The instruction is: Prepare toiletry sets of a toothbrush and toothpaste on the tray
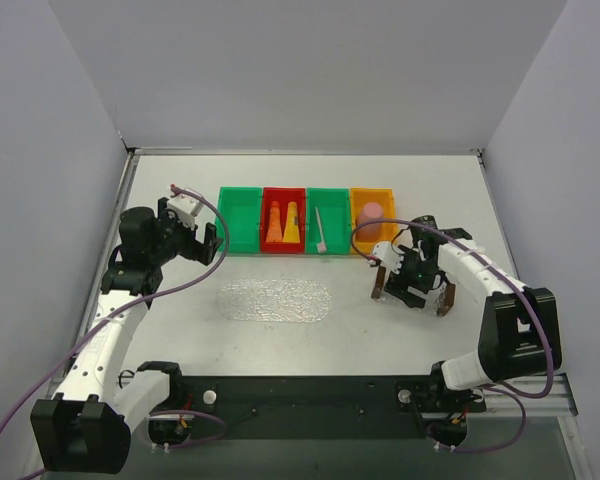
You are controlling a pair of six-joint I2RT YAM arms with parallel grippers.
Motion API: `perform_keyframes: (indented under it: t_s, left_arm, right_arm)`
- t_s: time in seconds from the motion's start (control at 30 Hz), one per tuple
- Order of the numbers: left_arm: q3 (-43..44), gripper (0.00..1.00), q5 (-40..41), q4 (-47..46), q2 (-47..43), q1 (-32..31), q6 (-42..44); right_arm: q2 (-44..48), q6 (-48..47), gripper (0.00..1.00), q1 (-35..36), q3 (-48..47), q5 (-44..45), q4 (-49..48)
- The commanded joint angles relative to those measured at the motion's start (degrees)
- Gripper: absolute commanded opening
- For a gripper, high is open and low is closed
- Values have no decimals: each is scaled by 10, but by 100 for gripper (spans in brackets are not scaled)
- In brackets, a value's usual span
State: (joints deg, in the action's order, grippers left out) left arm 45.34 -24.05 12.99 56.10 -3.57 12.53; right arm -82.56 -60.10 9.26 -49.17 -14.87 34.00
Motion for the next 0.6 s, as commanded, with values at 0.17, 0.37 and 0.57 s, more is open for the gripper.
perform_keyframes:
  t_s: [0.17,0.37,0.57]
  left_arm:
    - [-3,97,10,-34,-5,3,7]
    - [11,97,20,-21,13,8,-8]
    - [12,97,10,-24,25,32,-10]
  right_arm:
    - [32,25,47,45,-23,-9,39]
    - [36,56,37,114,-64,1,67]
    - [9,104,35,182,-139,11,94]
